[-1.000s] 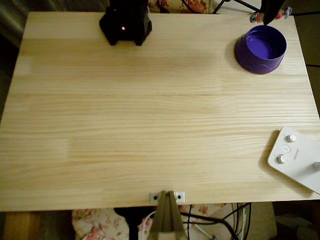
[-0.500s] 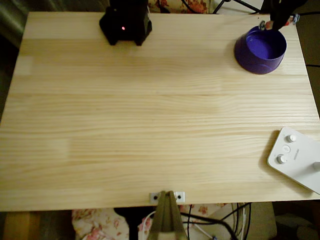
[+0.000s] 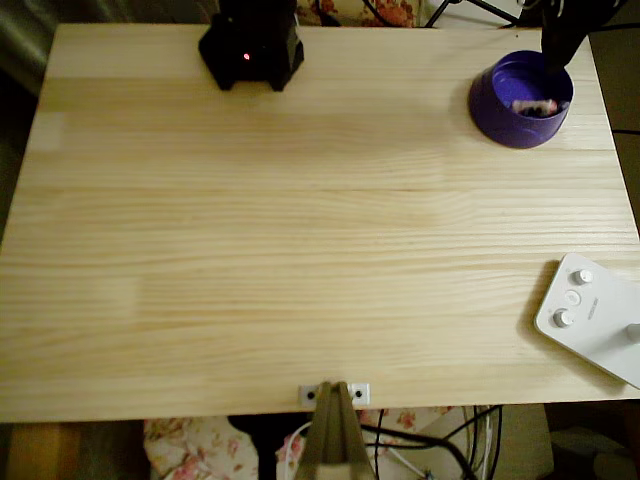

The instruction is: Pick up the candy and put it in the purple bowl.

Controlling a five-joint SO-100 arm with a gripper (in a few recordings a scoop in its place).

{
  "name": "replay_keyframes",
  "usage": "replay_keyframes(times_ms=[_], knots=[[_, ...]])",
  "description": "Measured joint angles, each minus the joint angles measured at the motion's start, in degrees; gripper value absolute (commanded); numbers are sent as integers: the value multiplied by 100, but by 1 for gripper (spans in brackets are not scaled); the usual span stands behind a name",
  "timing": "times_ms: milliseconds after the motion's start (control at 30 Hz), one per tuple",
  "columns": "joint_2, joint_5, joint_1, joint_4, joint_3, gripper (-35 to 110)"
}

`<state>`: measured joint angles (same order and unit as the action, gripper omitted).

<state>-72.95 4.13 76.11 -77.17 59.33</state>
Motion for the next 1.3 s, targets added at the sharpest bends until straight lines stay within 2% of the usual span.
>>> replay_keyframes(times_ms=[700,800,1300], knots=[[-149,519,-211,-615,0,9],[-360,686,-369,-756,0,3],[-1687,1274,-1503,-1204,958,0]])
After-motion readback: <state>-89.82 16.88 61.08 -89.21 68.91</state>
